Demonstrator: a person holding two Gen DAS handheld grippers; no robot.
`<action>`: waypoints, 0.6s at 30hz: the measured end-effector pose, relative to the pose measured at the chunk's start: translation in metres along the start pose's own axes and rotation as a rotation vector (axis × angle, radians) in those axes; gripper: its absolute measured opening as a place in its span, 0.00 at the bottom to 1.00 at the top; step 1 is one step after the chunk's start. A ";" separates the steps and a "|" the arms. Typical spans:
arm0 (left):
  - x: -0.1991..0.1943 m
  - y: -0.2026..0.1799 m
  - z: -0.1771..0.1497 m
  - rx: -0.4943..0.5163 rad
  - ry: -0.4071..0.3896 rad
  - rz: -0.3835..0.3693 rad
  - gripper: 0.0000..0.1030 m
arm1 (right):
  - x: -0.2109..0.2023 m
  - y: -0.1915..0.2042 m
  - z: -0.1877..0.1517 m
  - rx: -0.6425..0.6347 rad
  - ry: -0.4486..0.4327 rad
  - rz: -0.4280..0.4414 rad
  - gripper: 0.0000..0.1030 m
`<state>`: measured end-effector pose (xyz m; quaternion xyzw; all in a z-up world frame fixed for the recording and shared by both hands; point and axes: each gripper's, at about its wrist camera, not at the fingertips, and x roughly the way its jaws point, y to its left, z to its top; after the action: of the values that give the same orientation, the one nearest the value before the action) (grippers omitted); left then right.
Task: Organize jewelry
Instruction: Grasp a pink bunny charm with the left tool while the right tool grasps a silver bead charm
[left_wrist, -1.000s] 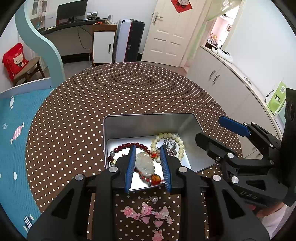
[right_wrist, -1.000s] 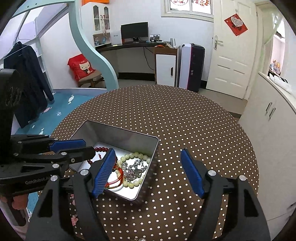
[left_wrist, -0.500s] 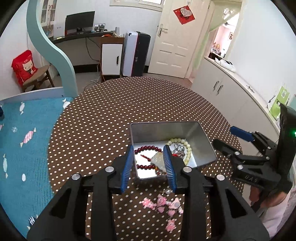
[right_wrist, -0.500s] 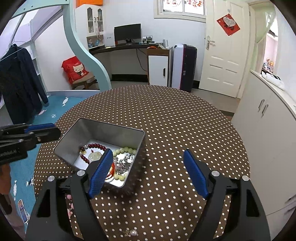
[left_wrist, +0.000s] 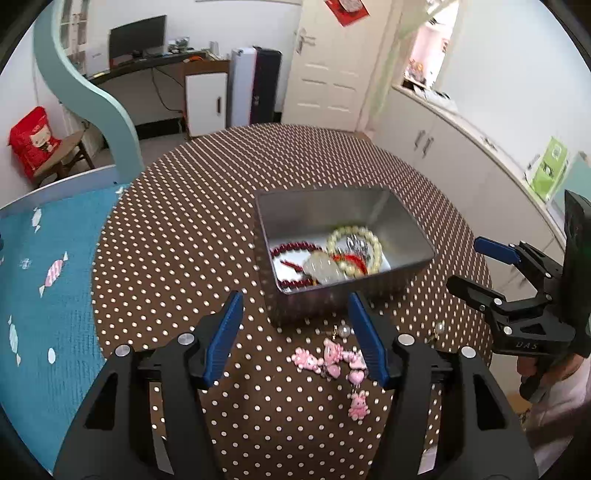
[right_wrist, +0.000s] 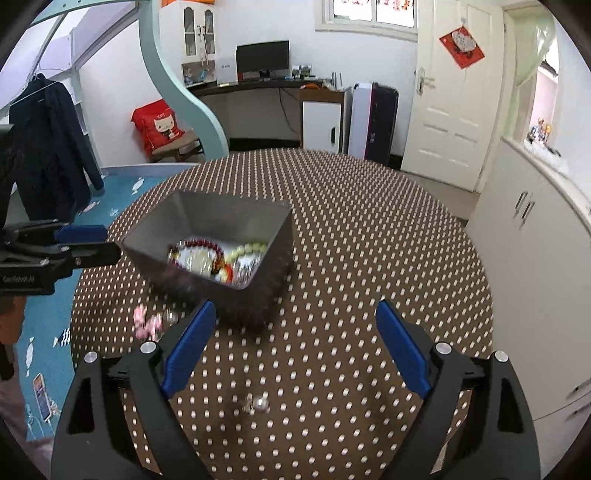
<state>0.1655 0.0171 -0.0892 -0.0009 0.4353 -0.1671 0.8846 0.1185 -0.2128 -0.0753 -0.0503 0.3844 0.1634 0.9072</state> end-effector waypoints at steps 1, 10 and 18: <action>0.002 -0.002 -0.002 0.013 0.015 -0.011 0.59 | 0.002 0.000 -0.002 0.000 0.012 0.003 0.83; 0.023 -0.018 -0.029 0.037 0.123 -0.138 0.58 | 0.020 0.013 -0.025 -0.061 0.123 0.106 0.77; 0.026 -0.015 -0.041 0.018 0.182 -0.157 0.51 | 0.024 0.025 -0.038 -0.111 0.186 0.118 0.59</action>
<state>0.1444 0.0012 -0.1328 -0.0120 0.5109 -0.2389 0.8257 0.0995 -0.1913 -0.1185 -0.0928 0.4594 0.2323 0.8523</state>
